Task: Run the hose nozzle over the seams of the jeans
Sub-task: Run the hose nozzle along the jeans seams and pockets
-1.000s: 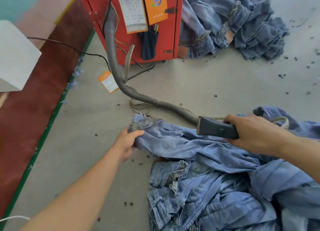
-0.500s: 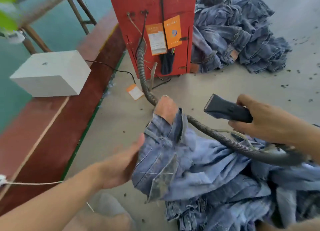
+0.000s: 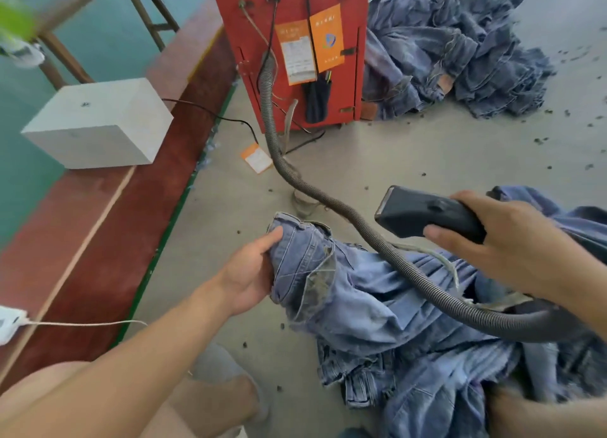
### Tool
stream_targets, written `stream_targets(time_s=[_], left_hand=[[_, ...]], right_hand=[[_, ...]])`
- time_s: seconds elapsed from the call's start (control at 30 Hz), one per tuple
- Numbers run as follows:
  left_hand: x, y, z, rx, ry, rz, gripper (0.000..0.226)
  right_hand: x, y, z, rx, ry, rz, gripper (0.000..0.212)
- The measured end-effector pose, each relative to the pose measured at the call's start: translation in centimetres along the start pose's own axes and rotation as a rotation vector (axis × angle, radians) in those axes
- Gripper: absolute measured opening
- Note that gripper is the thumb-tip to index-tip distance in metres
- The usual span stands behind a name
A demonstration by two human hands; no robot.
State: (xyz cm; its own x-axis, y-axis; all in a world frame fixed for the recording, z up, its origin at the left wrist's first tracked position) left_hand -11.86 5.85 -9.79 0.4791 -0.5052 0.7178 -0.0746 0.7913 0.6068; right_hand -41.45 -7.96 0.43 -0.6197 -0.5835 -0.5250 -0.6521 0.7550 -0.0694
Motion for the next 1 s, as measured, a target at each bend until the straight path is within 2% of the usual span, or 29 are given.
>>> stream_targets(time_s=[0.17, 0.47, 0.6, 0.77, 0.9, 1.0], left_hand=[[2.0, -1.0, 0.8, -0.168, -0.074, 0.018, 0.041], [2.9, -1.7, 2.9, -0.418, -0.017, -0.118, 0.046], [3.1, -1.6, 3.7, -0.502, -0.003, -0.15, 0.048], [4.4, -1.9, 2.9, -0.501, 0.062, -0.111, 0.053], [4.3, -2.0, 2.1, -0.421, 0.028, -0.084, 0.051], [4.2, -2.0, 1.4, -0.357, 0.066, -0.047, 0.051]], right_hand=[[-0.2, -0.2, 1.8, -0.085, 0.052, 0.055, 0.052], [-1.9, -0.4, 4.7, -0.266, -0.031, -0.053, 0.046], [-2.9, -1.1, 5.2, -0.182, -0.085, -0.063, 0.043], [-1.2, -1.8, 3.4, -0.073, -0.109, 0.062, 0.047], [1.0, -2.2, 2.4, -0.02, -0.075, 0.148, 0.04], [2.2, -2.7, 1.7, -0.073, -0.046, 0.189, 0.041]])
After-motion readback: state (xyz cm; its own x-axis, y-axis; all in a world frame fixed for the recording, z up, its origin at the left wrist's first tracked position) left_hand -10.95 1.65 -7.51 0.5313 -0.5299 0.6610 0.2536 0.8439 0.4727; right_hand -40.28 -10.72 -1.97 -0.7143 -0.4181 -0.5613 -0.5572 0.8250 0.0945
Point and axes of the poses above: each hand's wrist, its own y-axis away from the middle knuckle, its own z-axis out of the palm, x = y × z, the point moved 5 cm from there along -y, towards the middle knuckle, and after that the axes turned 1 degree about -x, right-handed, at the moved point
